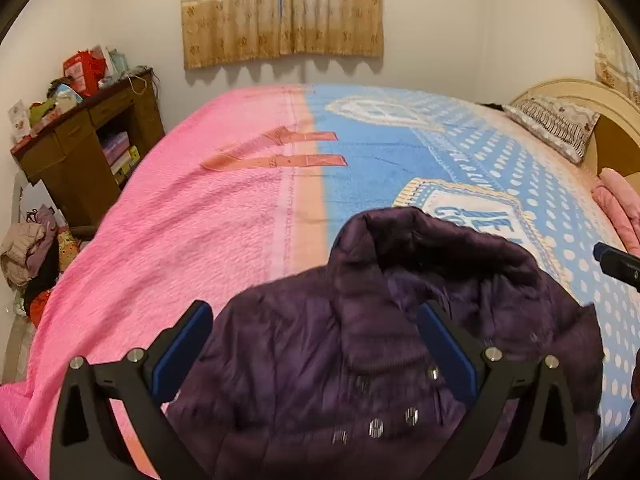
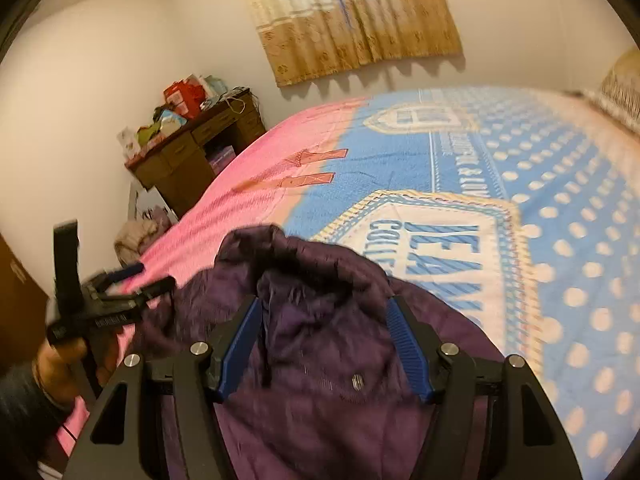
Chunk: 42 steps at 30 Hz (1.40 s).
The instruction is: Fold large clothes
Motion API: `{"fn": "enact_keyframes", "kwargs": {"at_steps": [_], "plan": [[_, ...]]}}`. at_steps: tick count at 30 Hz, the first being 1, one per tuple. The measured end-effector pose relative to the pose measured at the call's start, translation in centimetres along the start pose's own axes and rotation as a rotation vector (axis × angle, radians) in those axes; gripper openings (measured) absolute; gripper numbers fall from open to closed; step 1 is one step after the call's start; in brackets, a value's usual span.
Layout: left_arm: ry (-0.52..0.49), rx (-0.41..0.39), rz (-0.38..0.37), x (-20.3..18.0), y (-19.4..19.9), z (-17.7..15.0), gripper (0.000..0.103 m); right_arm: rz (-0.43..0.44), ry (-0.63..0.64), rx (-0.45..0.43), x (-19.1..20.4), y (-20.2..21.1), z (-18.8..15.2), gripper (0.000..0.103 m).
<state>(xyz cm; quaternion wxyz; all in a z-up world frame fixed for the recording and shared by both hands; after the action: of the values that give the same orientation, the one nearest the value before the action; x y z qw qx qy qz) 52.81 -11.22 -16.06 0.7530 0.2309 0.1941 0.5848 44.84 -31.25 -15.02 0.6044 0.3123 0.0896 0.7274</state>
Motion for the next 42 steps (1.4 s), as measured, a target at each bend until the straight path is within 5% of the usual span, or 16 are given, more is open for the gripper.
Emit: {"fn": "enact_keyframes", "kwargs": {"at_steps": [4,9,13,15,16,18,22,28,36,42], "plan": [[-0.013,0.041,0.001,-0.8,-3.5,0.5,0.103,-0.004,0.023,0.058,-0.1,-4.2,0.2,0.066],[-0.114,0.052,0.024,-1.9,-6.1,0.7,0.101,-0.068,0.217,0.158,0.4,-8.8,-0.8,0.066],[-0.185,0.052,0.007,-2.5,-6.7,0.5,0.057,-0.143,0.359,0.188,-0.1,-10.7,-1.5,0.059],[-0.232,0.046,-0.013,-3.0,-6.2,0.3,0.026,-0.148,0.408,0.206,0.0,-10.8,-2.3,0.028],[-0.272,0.04,-0.028,-3.4,-5.8,0.2,0.017,-0.162,0.439,0.201,-0.1,-10.6,-2.5,0.026],[-0.358,0.01,-0.028,-3.6,-4.7,0.4,0.015,-0.175,0.473,0.199,-0.3,-10.3,-2.8,0.016],[-0.556,-0.068,-0.058,-4.5,-1.7,-0.4,0.012,-0.176,0.49,0.168,-0.6,-8.3,-3.1,0.014],[-0.727,-0.044,-0.092,-4.6,0.2,-5.5,0.012,-0.151,0.504,0.219,-0.9,-6.6,-5.9,0.012],[-0.794,-0.03,-0.077,-5.1,-0.7,-7.9,0.011,-0.16,0.524,0.322,-0.8,-7.0,-9.5,0.012],[-0.81,-0.04,-0.075,-5.1,-0.5,-8.2,0.011,-0.146,0.44,0.336,-0.3,-5.0,-6.5,0.016]]}}
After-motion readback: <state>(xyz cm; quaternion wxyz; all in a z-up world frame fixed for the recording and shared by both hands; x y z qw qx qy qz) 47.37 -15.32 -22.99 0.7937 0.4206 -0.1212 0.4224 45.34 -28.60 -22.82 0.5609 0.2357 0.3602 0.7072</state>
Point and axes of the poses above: each gripper's, at about its wrist camera, not at the fingertips, and y roughly against the way its jaws point, x to its left, z to its top, the point moved 10 cm from there along -y, roughly the way its jaws point, and after that the axes turned 10 degrees about -x, right-handed, at the moved point
